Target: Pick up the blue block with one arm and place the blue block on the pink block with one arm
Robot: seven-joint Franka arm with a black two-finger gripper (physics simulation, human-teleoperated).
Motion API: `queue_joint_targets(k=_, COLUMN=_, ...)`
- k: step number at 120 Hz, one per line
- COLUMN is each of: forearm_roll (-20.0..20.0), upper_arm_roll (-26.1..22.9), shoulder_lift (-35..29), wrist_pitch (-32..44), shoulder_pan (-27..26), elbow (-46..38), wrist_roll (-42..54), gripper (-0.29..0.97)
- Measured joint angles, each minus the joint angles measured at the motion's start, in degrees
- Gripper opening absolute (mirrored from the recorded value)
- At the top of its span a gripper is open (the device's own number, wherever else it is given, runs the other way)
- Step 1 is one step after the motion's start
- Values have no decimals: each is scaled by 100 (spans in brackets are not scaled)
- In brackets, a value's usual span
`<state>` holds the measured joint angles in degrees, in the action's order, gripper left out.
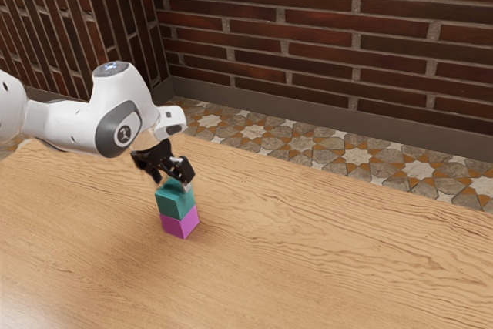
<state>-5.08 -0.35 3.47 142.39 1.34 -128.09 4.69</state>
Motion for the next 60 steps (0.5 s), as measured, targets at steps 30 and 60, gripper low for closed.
queue_joint_targets(k=30, forearm_roll=-17, upper_arm_roll=-12, shoulder_lift=-1072, wrist_pitch=-494, shoulder_pan=-5, elbow=-1, wrist_roll=10, gripper=67)
queue_joint_targets(k=60, forearm_roll=-8, upper_arm_roll=-4, shoulder_lift=-1217, wrist_pitch=-1255, shoulder_pan=-6, elbow=148, wrist_roll=4, gripper=68)
